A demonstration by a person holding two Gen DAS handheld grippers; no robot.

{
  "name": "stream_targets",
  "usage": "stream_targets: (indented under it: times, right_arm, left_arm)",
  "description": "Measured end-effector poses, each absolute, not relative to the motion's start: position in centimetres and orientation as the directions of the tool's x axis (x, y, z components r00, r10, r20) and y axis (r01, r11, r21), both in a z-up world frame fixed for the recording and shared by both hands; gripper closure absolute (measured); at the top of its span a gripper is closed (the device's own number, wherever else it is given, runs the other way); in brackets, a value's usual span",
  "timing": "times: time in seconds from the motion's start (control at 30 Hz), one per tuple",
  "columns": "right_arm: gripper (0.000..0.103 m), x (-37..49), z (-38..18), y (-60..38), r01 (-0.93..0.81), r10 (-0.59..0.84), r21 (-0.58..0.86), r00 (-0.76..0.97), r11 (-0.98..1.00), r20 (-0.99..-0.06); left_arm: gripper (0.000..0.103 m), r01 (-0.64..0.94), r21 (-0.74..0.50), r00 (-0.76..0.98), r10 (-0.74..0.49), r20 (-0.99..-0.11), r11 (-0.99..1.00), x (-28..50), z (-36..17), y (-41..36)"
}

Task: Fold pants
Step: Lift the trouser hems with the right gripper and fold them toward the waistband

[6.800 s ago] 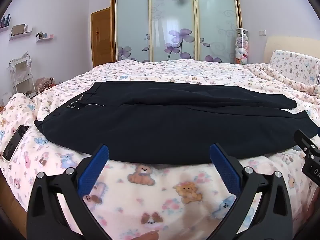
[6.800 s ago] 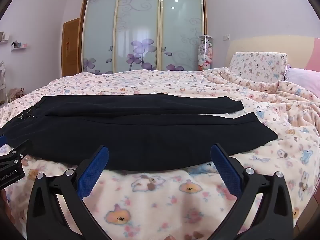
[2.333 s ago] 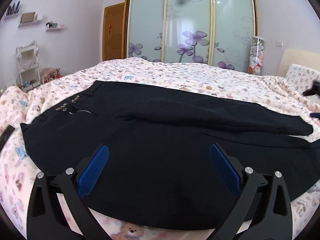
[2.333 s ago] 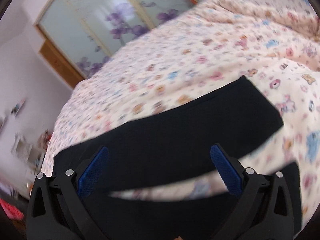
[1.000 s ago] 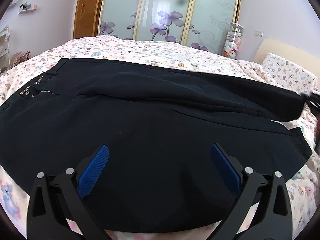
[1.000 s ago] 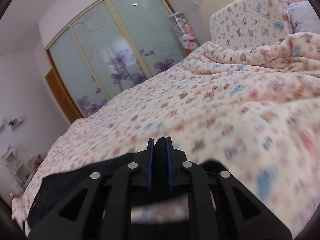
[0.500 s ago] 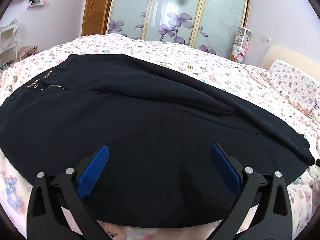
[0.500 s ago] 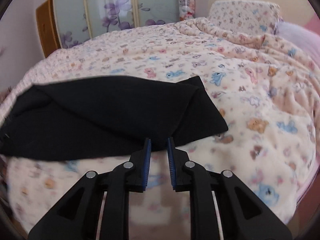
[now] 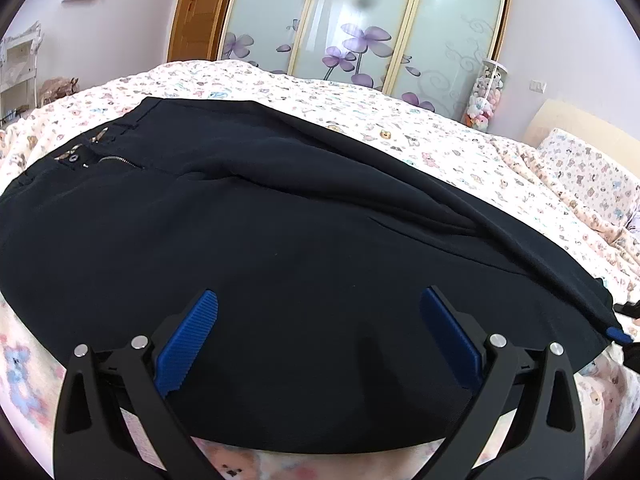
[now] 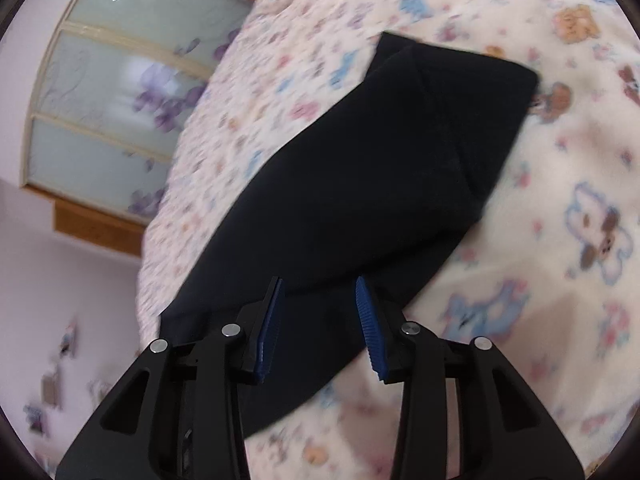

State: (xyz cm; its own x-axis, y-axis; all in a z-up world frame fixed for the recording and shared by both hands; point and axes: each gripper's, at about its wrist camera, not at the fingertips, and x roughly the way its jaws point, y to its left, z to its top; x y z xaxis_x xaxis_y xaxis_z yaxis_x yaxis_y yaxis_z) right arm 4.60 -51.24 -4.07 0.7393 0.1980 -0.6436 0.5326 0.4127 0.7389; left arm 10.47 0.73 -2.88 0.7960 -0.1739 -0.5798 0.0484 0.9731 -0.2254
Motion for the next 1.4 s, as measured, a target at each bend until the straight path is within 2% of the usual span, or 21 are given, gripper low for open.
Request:
stream_targets:
  times: [0.13, 0.23, 0.27, 0.37, 0.43, 0.5, 0.63, 0.87, 0.93, 1.0, 1.07, 1.1, 1.13, 1.17, 1.2, 1.27, 1.4]
  right_arm:
    - [0.063, 4.3, -6.1, -52.3, 0.573, 0.181, 0.764, 0.752, 0.296, -0.634]
    - [0.092, 4.0, -5.3, -52.2, 0.562, 0.058, 0.732, 0.777, 0.385, -0.627]
    - [0.094, 3.9, -5.3, -52.1, 0.558, 0.046, 0.729, 0.781, 0.396, -0.623]
    - [0.095, 3.8, -5.9, -51.5, 0.551, 0.016, 0.709, 0.785, 0.439, -0.62]
    - [0.095, 3.5, -6.7, -51.0, 0.543, -0.004, 0.704, 0.793, 0.458, -0.609]
    - [0.095, 3.7, -6.9, -50.8, 0.529, -0.036, 0.691, 0.806, 0.492, -0.591]
    - [0.095, 3.8, -7.2, -49.5, 0.506, -0.117, 0.632, 0.825, 0.588, -0.553]
    - [0.095, 4.6, -7.7, -50.4, 0.468, -0.108, 0.655, 0.852, 0.593, -0.512]
    - [0.095, 4.3, -7.7, -50.4, 0.457, -0.101, 0.665, 0.86, 0.591, -0.501]
    - [0.095, 4.3, -7.9, -50.7, 0.444, -0.093, 0.675, 0.867, 0.589, -0.49]
    - [0.095, 4.2, -8.0, -50.8, 0.436, -0.087, 0.679, 0.871, 0.591, -0.483]
    - [0.095, 4.3, -8.0, -50.7, 0.434, -0.086, 0.679, 0.872, 0.592, -0.482]
    - [0.095, 4.3, -8.0, -50.8, 0.431, -0.085, 0.68, 0.873, 0.593, -0.48]
    - [0.095, 4.2, -8.0, -50.7, 0.429, -0.085, 0.682, 0.875, 0.593, -0.477]
    - [0.095, 4.2, -8.0, -50.8, 0.428, -0.084, 0.684, 0.876, 0.591, -0.475]
    - [0.095, 4.2, -7.9, -50.7, 0.426, -0.085, 0.685, 0.877, 0.591, -0.472]
    - [0.095, 3.9, -7.9, -50.7, 0.417, -0.086, 0.692, 0.884, 0.59, -0.459]
  left_arm:
    - [0.002, 0.053, -0.233, 0.793, -0.182, -0.581, 0.971, 10.6, -2.9, 0.8]
    - [0.002, 0.06, -0.279, 0.77, -0.222, -0.598, 0.958, 11.1, -2.5, 1.4]
    - [0.002, 0.063, -0.3, 0.769, -0.238, -0.593, 0.952, 11.2, -2.1, 1.8]
    - [0.002, 0.09, -0.415, 0.818, -0.305, -0.488, 0.905, 11.5, 0.6, 4.8]
    - [0.002, 0.051, -0.427, 0.845, -0.267, -0.463, 0.903, 13.6, 3.0, 6.9]
    - [0.002, 0.007, -0.396, 0.83, -0.226, -0.51, 0.918, 17.5, 4.9, 8.4]
    - [0.002, -0.039, -0.36, 0.725, -0.222, -0.652, 0.932, 27.4, 5.9, 9.3]
    - [0.003, -0.232, -0.362, 0.59, -0.166, -0.79, 0.903, 41.5, 2.7, 9.4]
    - [0.012, -0.309, -0.309, 0.542, -0.1, -0.834, 0.899, 44.4, 0.7, 9.0]
    - [0.027, -0.344, -0.281, 0.511, -0.072, -0.857, 0.896, 46.0, -0.8, 8.9]
    - [0.036, -0.369, -0.248, 0.491, -0.039, -0.87, 0.896, 47.0, -2.2, 8.9]
    - [0.051, -0.375, -0.233, 0.501, -0.016, -0.866, 0.897, 47.0, -2.5, 8.8]
    - [0.061, -0.37, -0.25, 0.518, -0.024, -0.855, 0.895, 46.8, -2.4, 8.9]
    - [0.087, -0.355, -0.301, 0.541, -0.068, -0.838, 0.885, 46.5, -2.3, 9.2]
    - [0.099, -0.338, -0.392, 0.571, -0.145, -0.808, 0.856, 45.8, -2.2, 9.8]
    - [0.099, -0.343, -0.447, 0.614, -0.163, -0.773, 0.826, 44.4, -1.4, 10.4]
    - [0.099, -0.324, -0.467, 0.668, -0.15, -0.729, 0.823, 39.9, 0.8, 11.1]
